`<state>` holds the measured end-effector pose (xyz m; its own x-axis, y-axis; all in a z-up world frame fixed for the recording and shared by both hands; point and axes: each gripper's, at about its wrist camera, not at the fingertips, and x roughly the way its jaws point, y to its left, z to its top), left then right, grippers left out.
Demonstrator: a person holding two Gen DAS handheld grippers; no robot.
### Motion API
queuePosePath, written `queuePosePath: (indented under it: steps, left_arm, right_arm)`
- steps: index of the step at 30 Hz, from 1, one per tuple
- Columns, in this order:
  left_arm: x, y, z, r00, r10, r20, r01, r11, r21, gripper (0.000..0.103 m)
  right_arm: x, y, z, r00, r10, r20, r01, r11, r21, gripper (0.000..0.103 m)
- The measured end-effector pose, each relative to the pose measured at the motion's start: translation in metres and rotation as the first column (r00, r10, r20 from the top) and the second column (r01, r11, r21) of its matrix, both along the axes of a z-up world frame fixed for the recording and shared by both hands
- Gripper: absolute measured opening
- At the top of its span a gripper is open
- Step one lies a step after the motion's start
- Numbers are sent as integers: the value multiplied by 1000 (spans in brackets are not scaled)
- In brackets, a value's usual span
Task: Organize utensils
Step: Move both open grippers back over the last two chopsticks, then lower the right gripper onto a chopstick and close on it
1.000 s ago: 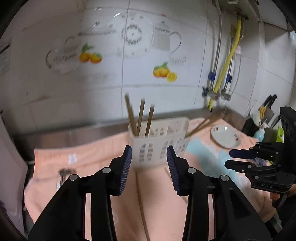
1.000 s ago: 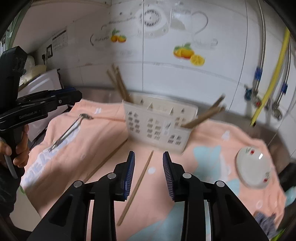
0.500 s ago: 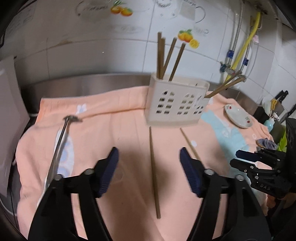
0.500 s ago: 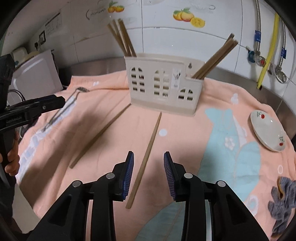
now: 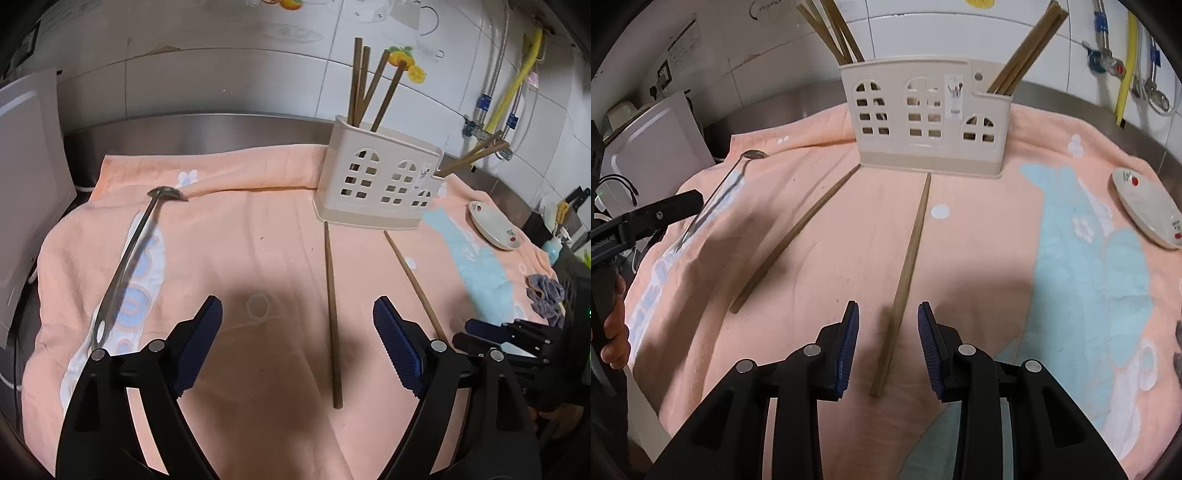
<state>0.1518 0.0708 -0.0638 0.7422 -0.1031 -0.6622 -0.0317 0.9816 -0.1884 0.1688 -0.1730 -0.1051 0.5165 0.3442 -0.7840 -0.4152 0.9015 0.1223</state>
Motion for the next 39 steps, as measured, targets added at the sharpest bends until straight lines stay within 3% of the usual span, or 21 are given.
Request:
queuePosePath:
  steps: [12,25,39]
  left_arm:
    - [-7,11,-10,999,48,-25,-49,999,-24,97]
    - [-8,19,-17,996,76,-56,-79,996,-44,98]
    - [-10,20,-20,995,78,-62,-81,996,-43,98]
  right_arm:
    - [3,4,-12,1000,-14,-27,14,1000,12,33]
    - [6,6,-19,999,-14,-49,15,1000,12,33]
    - [4,10,-23,999,-29,-34,28,999,-28,25]
